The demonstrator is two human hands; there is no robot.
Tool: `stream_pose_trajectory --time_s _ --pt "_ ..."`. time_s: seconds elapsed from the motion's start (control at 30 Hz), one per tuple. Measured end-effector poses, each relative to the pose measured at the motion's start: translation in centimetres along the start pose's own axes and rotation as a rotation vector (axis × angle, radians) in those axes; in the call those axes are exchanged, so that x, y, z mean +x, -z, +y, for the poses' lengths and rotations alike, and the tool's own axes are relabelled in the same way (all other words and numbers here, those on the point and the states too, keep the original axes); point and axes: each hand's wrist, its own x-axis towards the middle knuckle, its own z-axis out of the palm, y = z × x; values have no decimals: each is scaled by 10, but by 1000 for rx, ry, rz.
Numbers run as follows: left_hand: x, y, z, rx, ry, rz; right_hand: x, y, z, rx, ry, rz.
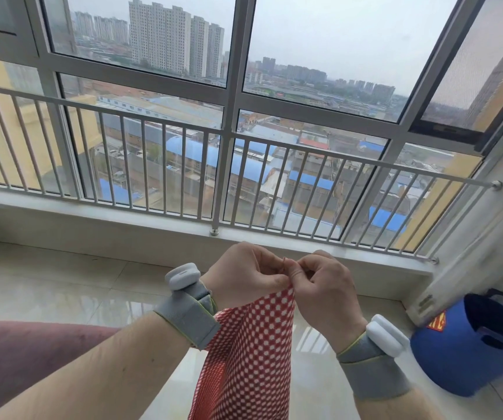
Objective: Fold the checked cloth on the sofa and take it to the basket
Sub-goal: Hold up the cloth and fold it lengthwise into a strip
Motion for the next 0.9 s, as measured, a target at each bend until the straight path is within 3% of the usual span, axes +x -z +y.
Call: stream_pose_trajectory --time_s 0.1,0.23,0.33,0.43,0.57,0.67,0.83,0.9 --pt "-2 -9 -1 102 -116 109 3 0 1 36 -8 19" --pt "4 -8 -1 24 -172 257 13 4 1 125 17 -55" --pt "11 3 7 33 -189 216 27 18 4 171 64 -274" --pt "17 11 9 59 -163 176 43 33 3 14 118 -446" --pt "25 20 10 40 -134 174 61 47 -14 -208 262 -461" --pt "30 29 11 21 -133 201 70 46 -22 -270 268 -468" --pt "35 41 9 -27 -124 255 73 42 -24 -75 102 -605" --pt "35 44 9 -14 -131 254 74 40 -23 -27 134 -603"
